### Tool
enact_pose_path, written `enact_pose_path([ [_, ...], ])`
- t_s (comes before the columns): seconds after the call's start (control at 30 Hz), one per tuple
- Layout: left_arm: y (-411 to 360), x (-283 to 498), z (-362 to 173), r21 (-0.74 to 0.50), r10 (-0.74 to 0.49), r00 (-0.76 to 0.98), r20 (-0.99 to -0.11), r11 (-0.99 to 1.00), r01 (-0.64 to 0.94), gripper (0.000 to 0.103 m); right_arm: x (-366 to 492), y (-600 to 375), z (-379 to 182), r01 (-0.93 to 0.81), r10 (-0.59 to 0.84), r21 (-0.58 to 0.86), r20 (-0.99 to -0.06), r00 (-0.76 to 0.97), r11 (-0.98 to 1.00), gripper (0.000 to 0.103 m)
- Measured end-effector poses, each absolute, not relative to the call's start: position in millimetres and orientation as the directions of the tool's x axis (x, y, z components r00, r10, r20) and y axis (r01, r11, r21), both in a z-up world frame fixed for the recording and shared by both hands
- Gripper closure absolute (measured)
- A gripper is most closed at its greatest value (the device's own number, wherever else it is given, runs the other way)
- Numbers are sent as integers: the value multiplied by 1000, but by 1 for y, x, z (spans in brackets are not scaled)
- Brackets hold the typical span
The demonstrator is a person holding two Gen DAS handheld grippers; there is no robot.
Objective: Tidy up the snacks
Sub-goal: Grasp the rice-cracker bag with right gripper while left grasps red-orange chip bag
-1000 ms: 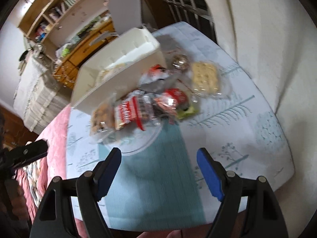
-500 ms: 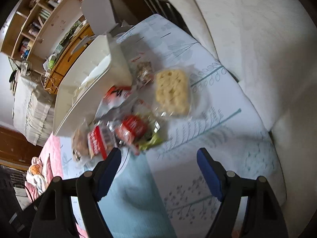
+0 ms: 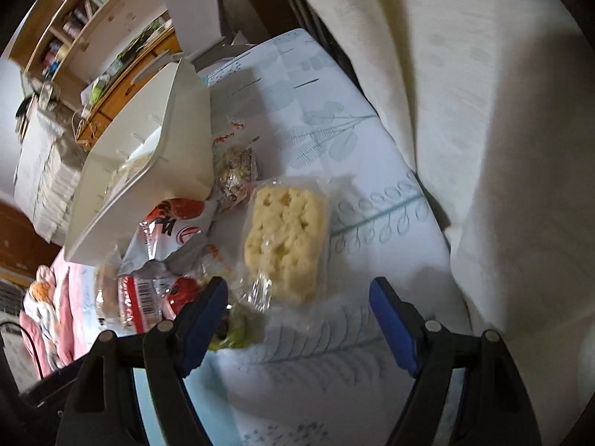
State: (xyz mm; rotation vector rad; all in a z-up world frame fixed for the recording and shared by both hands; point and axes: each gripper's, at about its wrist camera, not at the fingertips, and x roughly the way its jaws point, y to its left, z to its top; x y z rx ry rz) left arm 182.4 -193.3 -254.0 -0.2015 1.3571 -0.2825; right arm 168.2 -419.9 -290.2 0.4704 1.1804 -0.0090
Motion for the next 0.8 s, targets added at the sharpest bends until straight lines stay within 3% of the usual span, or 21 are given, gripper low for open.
enact_pose_path([
  [0.2,-217,201,-273,-286,-291,164,-943,957,50,14,185,-417,-298,153,242,324,-885,397,934,24],
  [0.27,-224,206,-278,-277,-281,155,-947,960,46,22,191,-416,-301,130,245,317,-886,393,939,25],
  [0.5,-234,226,-296,-250,-247,133,-960,968,-1,27,205,-414,-307,76,228,275,-899,374,958,37],
  [0.67,-234,239,-311,-244,-238,108,-965,969,-44,37,206,-409,-305,30,222,253,-897,383,967,37],
  [0.8,-232,244,-320,-272,-265,84,-960,959,-76,38,209,-407,-305,14,224,248,-894,387,969,37],
])
